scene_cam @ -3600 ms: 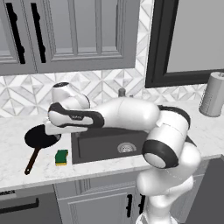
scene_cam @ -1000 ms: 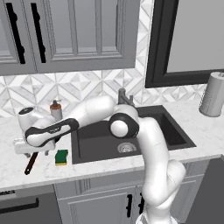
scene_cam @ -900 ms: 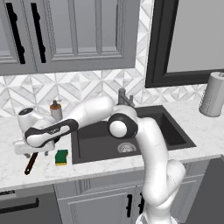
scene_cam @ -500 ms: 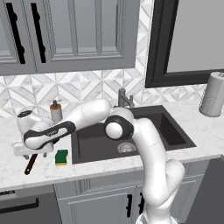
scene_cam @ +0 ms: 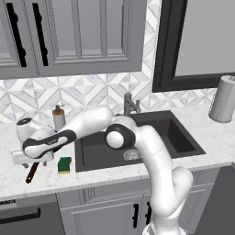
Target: Pick the pan and sponge and place them into the sink. Then turn on the water.
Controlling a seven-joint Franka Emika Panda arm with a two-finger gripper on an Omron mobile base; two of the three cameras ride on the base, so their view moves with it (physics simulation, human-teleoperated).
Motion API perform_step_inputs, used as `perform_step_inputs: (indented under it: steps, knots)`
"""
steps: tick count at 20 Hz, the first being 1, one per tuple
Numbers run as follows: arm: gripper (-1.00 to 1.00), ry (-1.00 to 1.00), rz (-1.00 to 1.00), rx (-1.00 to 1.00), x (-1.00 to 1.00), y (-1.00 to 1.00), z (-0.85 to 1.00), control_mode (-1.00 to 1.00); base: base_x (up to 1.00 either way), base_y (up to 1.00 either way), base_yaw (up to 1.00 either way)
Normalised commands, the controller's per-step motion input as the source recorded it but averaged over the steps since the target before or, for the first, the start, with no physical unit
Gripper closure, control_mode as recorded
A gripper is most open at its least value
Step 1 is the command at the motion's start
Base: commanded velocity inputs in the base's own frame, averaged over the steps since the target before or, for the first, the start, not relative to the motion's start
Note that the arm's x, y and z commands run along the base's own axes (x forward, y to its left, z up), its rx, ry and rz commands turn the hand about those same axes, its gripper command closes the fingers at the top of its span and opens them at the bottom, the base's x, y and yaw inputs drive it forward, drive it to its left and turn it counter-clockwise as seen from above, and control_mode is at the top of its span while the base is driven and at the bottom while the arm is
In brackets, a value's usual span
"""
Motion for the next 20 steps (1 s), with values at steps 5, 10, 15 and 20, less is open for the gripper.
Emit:
perform_step_inputs:
  steps: [5, 10, 15, 20]
  knots:
    - [1.0, 0.0, 0.0, 0.0, 0.08, 0.1, -0.05, -1.0, 0.0, 0.0, 0.0]
    - [1.0, 0.02, 0.0, 0.0, 0.0, 0.0, 0.0, -1.0, 0.0, 0.0, 0.0]
    - [1.0, 0.0, 0.0, 0.0, 0.0, 0.0, 0.0, -1.0, 0.0, 0.0, 0.0]
    - [1.0, 0.0, 0.0, 0.0, 0.0, 0.0, 0.0, -1.0, 0.0, 0.0, 0.0]
